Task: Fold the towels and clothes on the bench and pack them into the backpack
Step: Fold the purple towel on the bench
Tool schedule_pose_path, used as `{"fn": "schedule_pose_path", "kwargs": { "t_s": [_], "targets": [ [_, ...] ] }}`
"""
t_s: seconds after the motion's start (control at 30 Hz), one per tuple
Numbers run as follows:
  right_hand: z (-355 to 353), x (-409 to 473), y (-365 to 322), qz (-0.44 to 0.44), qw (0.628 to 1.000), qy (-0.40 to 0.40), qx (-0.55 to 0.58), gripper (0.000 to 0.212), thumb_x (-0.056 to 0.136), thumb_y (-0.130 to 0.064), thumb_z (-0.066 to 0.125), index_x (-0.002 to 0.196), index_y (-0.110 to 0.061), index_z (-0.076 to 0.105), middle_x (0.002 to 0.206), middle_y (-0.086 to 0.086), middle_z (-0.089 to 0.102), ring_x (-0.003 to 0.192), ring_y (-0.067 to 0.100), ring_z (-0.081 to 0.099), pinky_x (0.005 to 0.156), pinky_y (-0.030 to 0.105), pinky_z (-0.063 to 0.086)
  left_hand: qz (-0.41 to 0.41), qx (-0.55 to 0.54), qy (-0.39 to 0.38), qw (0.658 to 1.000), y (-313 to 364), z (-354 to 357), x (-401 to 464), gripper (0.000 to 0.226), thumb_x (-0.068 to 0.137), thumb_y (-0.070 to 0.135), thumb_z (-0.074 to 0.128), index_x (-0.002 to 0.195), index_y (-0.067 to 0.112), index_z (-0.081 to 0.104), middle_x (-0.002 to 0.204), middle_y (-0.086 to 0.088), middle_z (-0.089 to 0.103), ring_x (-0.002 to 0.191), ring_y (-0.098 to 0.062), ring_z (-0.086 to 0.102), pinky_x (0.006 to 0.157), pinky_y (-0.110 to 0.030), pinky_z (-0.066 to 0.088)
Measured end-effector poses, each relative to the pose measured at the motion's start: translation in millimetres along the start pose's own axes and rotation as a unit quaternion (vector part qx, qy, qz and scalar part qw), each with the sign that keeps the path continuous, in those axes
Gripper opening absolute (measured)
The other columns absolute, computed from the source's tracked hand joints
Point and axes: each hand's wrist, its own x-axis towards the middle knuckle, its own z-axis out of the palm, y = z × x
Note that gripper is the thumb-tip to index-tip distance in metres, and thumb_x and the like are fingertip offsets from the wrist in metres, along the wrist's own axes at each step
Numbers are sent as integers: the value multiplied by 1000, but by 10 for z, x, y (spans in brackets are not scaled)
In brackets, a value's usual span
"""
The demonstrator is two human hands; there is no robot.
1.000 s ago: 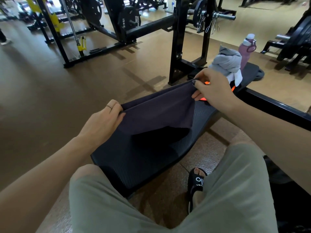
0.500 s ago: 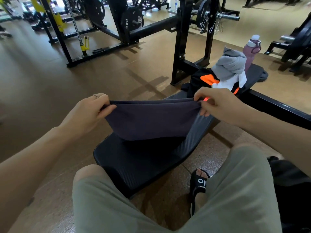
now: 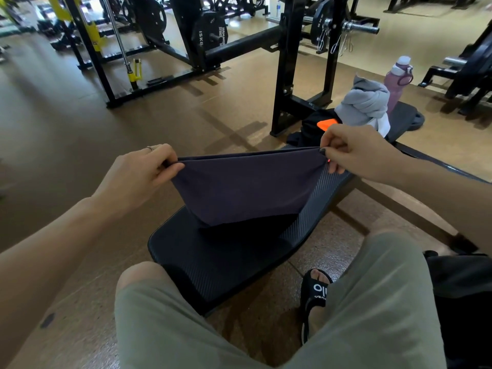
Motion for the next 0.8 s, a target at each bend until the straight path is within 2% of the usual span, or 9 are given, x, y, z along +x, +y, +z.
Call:
{"fn": "schedule_pose_path", "kwargs": {
  "t_s": [0.2,0.33,0.5,0.67,0.8],
  "targets": [
    [-36,12,34,16,1000,2,24,9,96,-5,55,94,-13,59,71,2,74,60,13,72,69,38,62,21,9,13,1000,71,-62,28,13,98,31,61,94,23,51,81,9,62,70,-20,60,60,-38,50],
    [-40,10,52,14,1000,9,9,12,97,-6,55,102,-13,62,73,1,74,60,10,72,71,35,61,10,-7,7,1000,84,-82,27,8,100,30,58,99,23,54,86,8,64,74,-20,62,65,-41,52],
    [-36,13,51,23,1000,6,16,12,97,-5,56,98,-14,64,74,2,74,64,11,72,74,37,62,-19,-49,-8,999,68,-59,17,7,98,28,60,101,26,54,87,7,64,81,-21,63,74,-47,54],
    [-42,30,37,32,999,5,25,11,98,-4,55,98,-12,63,75,4,74,64,13,72,76,41,62,-36,-88,-5,995,67,-77,24,13,96,25,65,96,32,55,87,11,65,82,-16,64,76,-48,55],
    [-39,33,40,39,999,-5,25,10,99,-5,54,99,-11,63,76,5,74,65,13,73,77,42,62,-36,-112,-18,993,52,-76,31,17,95,21,66,100,35,58,91,11,68,85,-15,66,78,-47,57]
  ]
}}
